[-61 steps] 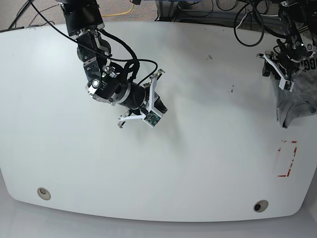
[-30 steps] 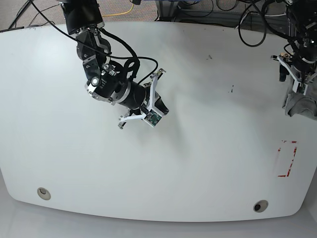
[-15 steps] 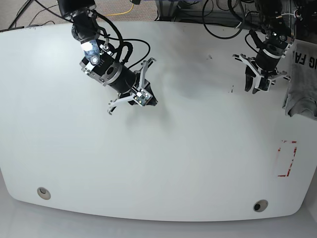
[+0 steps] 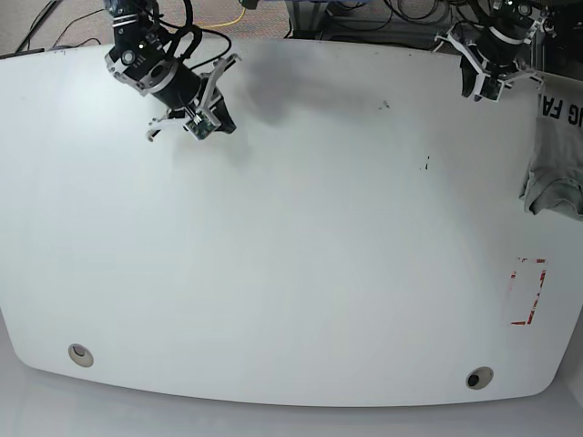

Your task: Layout the t-shirt on the table in an organized manner, then fold the t-shirt properly

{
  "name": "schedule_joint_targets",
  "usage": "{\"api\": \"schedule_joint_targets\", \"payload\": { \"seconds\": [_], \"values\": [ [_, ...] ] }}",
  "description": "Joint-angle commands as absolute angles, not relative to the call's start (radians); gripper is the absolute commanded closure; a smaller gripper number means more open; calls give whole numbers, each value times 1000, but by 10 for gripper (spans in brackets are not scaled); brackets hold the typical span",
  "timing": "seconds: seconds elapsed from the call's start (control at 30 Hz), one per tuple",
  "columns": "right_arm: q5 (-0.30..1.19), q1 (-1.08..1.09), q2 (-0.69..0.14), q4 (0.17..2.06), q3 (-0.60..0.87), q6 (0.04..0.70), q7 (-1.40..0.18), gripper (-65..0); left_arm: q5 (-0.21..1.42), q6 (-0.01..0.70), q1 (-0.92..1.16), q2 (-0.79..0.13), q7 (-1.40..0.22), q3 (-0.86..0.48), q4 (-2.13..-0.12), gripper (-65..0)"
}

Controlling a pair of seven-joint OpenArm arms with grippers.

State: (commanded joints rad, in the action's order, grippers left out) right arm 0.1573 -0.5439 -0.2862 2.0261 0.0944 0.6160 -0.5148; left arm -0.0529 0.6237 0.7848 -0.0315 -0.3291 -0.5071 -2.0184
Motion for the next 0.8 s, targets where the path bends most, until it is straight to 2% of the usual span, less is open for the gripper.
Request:
{"api": "schedule_joint_targets", "payload": {
  "seconds": [0.23, 0.43, 0.57, 0.8],
  "values": [
    [223, -716, -286, 2032, 188, 698, -527, -6, -53, 625, 909, -30, -329, -532, -2017, -89],
    [228, -849, -286, 2032, 255, 698, -545, -6, -53, 625, 1004, -18, -329, -530, -2015, -89],
    [228, -921, -286, 2032, 277, 698, -545, -6, -54, 625, 1038, 22, -329, -530, -2014, -89],
    [228, -1050, -286, 2029, 292, 698, -544, -5, -54, 625, 1067, 27, -331, -527, -2002, -89]
  ]
}}
